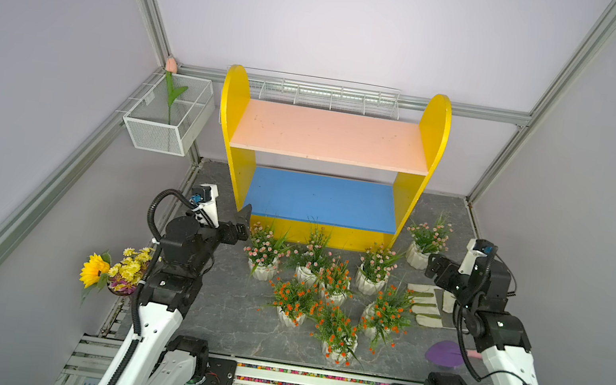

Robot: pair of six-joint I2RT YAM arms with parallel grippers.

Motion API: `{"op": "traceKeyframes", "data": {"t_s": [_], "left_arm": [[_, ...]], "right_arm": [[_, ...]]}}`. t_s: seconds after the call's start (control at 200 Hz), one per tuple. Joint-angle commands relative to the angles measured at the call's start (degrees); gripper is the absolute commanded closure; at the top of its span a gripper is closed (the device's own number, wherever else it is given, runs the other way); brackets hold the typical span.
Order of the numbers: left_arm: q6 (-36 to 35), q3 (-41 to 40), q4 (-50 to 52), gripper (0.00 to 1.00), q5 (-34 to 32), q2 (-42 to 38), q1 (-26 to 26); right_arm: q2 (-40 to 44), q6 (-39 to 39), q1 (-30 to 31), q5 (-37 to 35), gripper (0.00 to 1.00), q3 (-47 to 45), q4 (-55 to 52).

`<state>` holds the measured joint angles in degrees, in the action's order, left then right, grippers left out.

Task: Place the baby's breath potted plants on the rack by color
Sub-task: Pick up the baby's breath potted plant from the center of the board.

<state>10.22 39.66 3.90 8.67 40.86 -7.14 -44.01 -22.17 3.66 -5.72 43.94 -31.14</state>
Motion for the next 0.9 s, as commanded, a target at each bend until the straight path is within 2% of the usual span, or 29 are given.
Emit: {"op": "traceKeyframes", "data": {"t_s": [0.0, 0.055, 0.125, 0.355, 0.49, 0.665, 0.77, 0.895], "left_arm": [[2.5, 3.0, 2.3, 0.01, 5.1, -0.8, -0.1], [2.1, 3.8, 3.4, 0.01, 6.1, -0.7, -0.2], [2.3, 3.5, 3.7, 0.01, 6.8, -1.3, -0.5], [3.6, 0.9, 3.1, 0.01, 6.0, -5.5, -0.9], [4.5, -0.3, 1.3, 0.01, 6.4, -7.8, -0.9], [4.9, -0.8, 1.3, 0.01, 6.4, -9.0, -0.9], [5.2, -0.7, 1.5, 0.01, 6.8, -8.9, -0.9], [5.5, -0.9, 1.3, 0.01, 7.5, -9.0, -0.9]], "right_arm": [[3.1, -7.2, 0.4, 2.3, 0.09, 0.0, -18.9], [5.0, -9.3, 0.9, 3.5, 0.11, -0.5, -21.3], [6.5, -11.4, 1.4, 5.7, 0.19, -0.4, -23.0], [6.4, -12.3, 1.7, 7.4, 0.33, -0.8, -32.7], [6.6, -12.7, 2.1, 8.9, 0.37, -2.9, -34.2], [11.8, -14.3, 2.1, 6.4, 0.38, -2.6, -36.2], [11.9, -14.7, 2.1, 6.3, 0.4, -2.1, -38.7], [17.7, -17.5, 2.1, 5.3, 0.4, -1.7, -38.0]]}}
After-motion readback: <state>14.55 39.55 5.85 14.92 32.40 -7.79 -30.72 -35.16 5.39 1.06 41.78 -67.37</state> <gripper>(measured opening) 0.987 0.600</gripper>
